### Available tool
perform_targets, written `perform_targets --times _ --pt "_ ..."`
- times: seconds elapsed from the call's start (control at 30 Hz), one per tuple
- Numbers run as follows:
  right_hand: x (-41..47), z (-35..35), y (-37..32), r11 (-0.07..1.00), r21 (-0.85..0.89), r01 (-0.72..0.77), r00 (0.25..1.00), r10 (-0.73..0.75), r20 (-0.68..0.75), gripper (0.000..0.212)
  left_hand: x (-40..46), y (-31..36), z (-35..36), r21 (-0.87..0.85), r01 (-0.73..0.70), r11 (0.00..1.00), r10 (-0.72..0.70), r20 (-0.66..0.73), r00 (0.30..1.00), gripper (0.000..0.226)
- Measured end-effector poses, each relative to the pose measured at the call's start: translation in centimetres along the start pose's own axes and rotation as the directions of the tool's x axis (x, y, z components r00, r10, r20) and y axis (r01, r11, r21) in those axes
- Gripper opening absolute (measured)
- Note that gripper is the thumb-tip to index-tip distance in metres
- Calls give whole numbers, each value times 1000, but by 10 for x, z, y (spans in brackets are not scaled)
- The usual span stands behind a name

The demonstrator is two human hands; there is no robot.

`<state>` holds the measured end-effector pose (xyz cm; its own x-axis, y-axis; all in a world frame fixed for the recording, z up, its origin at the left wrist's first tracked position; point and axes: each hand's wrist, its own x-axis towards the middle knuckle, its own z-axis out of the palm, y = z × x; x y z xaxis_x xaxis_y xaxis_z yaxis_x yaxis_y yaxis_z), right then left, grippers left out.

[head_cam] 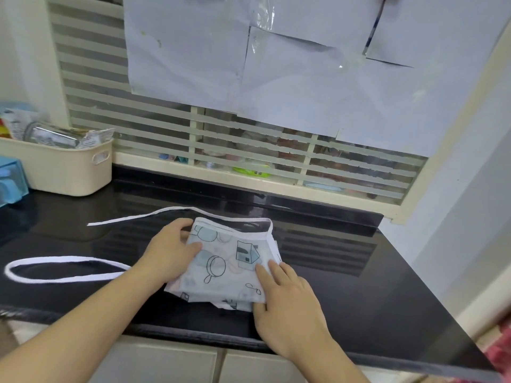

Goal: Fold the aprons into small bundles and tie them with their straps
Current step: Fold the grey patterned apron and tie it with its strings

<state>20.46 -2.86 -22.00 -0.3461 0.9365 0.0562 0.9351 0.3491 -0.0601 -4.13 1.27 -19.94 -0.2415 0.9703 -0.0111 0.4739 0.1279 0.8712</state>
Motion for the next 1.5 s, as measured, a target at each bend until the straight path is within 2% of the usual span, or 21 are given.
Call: perform_targets --times 0.07,0.1,0.17,0.2,0.23,0.27,0.3,0.37,0.4,0.47,0.53,0.6,0.67,0.73,0.83,0.87,0.93,1.0,1.1,1.27,1.5 --pt "3 -2 -5 1000 7 -15 1000 14 16 80 1 0 8 314 -141 939 176 -86 981 61" --pt "3 -4 -7 1000 14 -11 999 10 33 80 -2 2 13 409 -234 882 276 -46 960 60" --pt "4 -11 -7 999 42 -3 991 -3 133 84 -8 7 26 542 -415 731 392 164 905 52" --pt "8 -16 -5 998 60 -23 975 10 220 87 -12 5 34 606 -465 645 383 271 883 53" --pt "11 -23 -2 996 81 -47 954 20 299 84 -17 2 41 659 -475 583 330 343 880 59" --pt "15 -27 -1 993 104 -52 946 15 324 69 -21 -4 46 694 -458 555 265 375 888 67" --pt "21 -32 -1 992 117 -43 961 9 277 48 -23 -8 50 715 -441 543 231 378 897 73" --pt "36 -33 -3 991 132 8 1000 -10 13 28 -24 -15 53 726 -420 544 205 370 906 69" --pt "42 -27 -5 988 147 36 994 -19 -110 28 -24 -15 53 731 -413 543 202 364 909 66" --pt "54 -10 -8 986 149 79 983 -52 -177 45 -23 -13 52 738 -400 543 190 356 915 65" --pt "59 8 -10 989 126 79 995 -72 -62 69 -22 -13 53 742 -380 552 161 352 922 65" --pt "60 23 -8 993 118 20 1000 -22 15 85 -20 -14 51 757 -356 548 101 363 926 67" --pt "60 28 -7 994 112 -2 999 -2 37 81 -15 -8 48 742 -339 578 34 392 919 69" --pt "62 22 -6 993 113 15 998 -21 53 65 -8 4 44 749 -330 575 5 400 916 67" --pt "72 12 -1 990 129 47 999 -48 2 53 5 15 48 859 -351 372 178 305 935 52" --pt "73 12 -2 992 115 46 998 -40 -51 49 6 11 51 872 -341 351 239 268 933 56" --pt "69 17 -6 997 74 13 990 -2 -140 49 8 -5 56 817 -350 459 273 246 930 70" --pt "69 27 -6 997 64 -35 993 42 -110 63 14 -16 59 742 -378 553 243 290 926 69" --pt "75 32 0 997 61 -49 999 50 -20 70 22 -19 61 735 -395 551 196 346 917 80" --pt "77 35 0 995 94 -44 999 45 -8 89 22 -18 62 738 -387 552 188 342 921 92" --pt "77 34 0 995 98 -37 999 37 -1 91 22 -17 64 755 -370 542 178 328 928 67"
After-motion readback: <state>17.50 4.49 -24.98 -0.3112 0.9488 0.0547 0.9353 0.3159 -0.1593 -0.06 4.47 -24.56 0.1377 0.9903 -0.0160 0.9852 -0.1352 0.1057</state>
